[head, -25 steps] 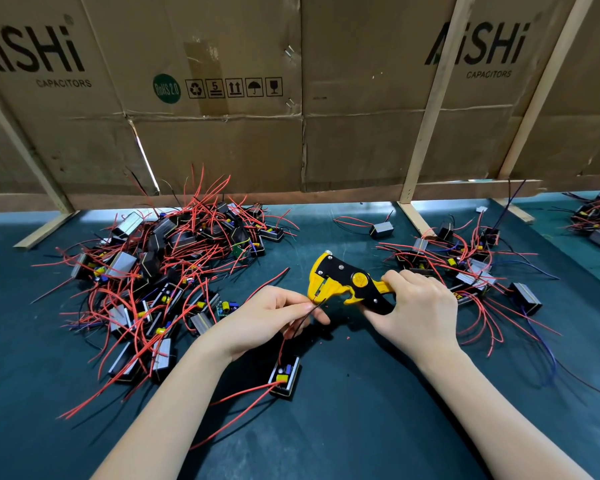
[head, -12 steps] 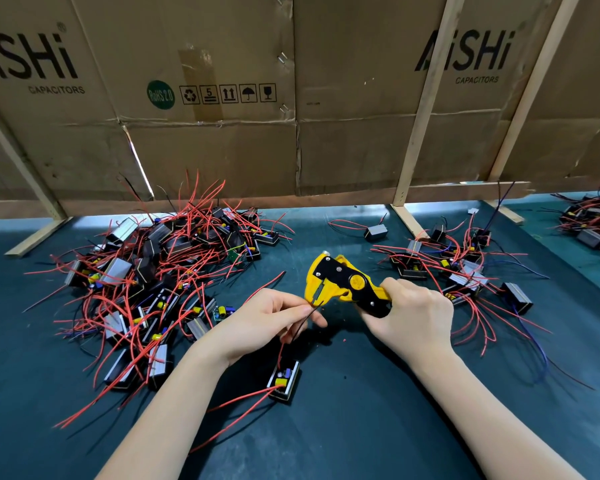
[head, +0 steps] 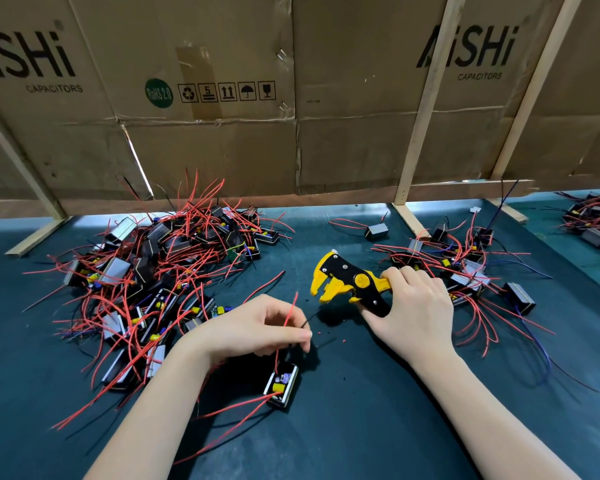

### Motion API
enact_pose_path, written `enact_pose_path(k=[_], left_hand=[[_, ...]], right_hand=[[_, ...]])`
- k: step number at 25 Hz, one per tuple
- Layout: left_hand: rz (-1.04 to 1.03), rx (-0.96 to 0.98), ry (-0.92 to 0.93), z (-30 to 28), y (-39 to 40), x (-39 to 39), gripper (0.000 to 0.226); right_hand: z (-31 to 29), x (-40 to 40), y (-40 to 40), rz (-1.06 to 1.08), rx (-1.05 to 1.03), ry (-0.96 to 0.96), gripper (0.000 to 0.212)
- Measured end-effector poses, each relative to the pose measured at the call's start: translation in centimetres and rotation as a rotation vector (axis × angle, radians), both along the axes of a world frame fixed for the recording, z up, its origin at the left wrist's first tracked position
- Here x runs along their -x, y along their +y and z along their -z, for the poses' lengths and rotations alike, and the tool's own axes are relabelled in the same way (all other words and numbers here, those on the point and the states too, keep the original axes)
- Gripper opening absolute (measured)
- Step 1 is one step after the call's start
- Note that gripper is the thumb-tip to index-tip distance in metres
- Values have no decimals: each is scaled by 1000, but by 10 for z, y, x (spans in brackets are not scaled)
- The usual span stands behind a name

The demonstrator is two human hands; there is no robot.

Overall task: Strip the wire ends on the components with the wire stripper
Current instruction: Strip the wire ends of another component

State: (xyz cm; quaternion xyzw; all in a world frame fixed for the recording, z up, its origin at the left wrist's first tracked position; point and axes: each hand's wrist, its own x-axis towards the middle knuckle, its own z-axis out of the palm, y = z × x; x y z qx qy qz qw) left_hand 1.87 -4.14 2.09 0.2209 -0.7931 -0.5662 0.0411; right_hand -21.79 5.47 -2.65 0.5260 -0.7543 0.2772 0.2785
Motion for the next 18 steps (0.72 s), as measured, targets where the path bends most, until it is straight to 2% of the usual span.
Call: enact_pose_path(k=[5,9,10,12,13,14,16,18], left_hand=[[-29,-175,402,-30,9,24,20],[-105,-249,678,-66,25,93,14],[-120,-250,667,-71,31,112,16],[-134,-181,508,-67,40,133,58],[-133,-67,410,-61,41,133,74],[-143,69,345,-54,38,127,80],[-181,276,332,-44,25,102,69],[-317,418,382,-40,5,70,50]], right_hand=[[-2,-6,0,-28,-43,9,50],[-6,-7,-2,-28,-89,0,50],[-7,-7,-2,-15,-125,-20,51],[-7,-6,-1,5,-162,-59,54],[-6,-5,-1,-10,-145,-75,55],[-6,-4,0,-34,-111,-90,54],[-8,-5,2,-51,-63,-163,49],[-11,-7,2,-59,-42,-349,46]])
